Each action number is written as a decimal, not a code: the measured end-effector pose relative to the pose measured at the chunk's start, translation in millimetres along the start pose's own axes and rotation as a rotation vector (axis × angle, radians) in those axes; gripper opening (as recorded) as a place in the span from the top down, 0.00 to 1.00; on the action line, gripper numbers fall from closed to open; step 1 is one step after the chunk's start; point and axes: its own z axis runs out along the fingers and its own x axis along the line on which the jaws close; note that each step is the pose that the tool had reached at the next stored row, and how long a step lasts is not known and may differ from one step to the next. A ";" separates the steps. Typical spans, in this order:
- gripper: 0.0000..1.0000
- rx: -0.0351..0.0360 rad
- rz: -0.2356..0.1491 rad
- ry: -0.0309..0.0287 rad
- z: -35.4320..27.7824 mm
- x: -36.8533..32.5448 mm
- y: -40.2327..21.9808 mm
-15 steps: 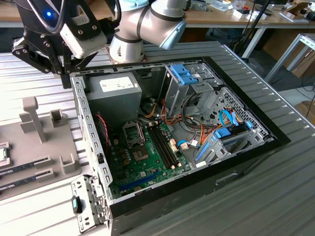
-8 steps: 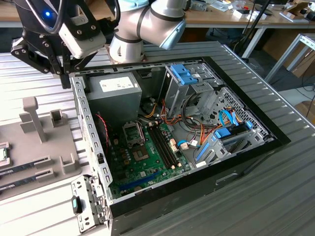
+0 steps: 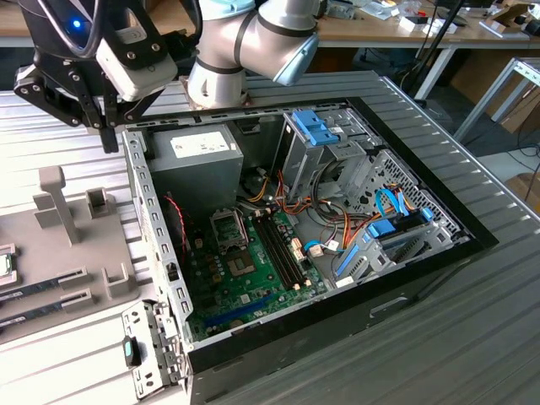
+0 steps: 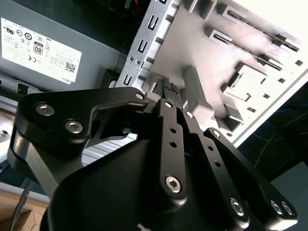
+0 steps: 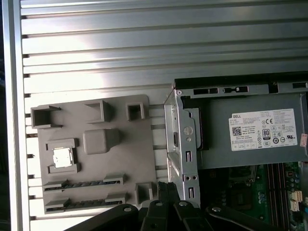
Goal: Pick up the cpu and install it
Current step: 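Reach for the cpu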
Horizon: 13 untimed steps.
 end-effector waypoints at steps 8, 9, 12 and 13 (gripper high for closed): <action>0.89 0.0000 0.000 0.0000 0.0 2.7 -0.2; 0.89 0.0000 0.000 0.0000 0.0 3.5 -0.3; 0.89 0.0000 0.000 0.0000 0.1 5.1 -0.4; 0.89 0.0000 0.000 0.0000 0.0 5.5 -0.4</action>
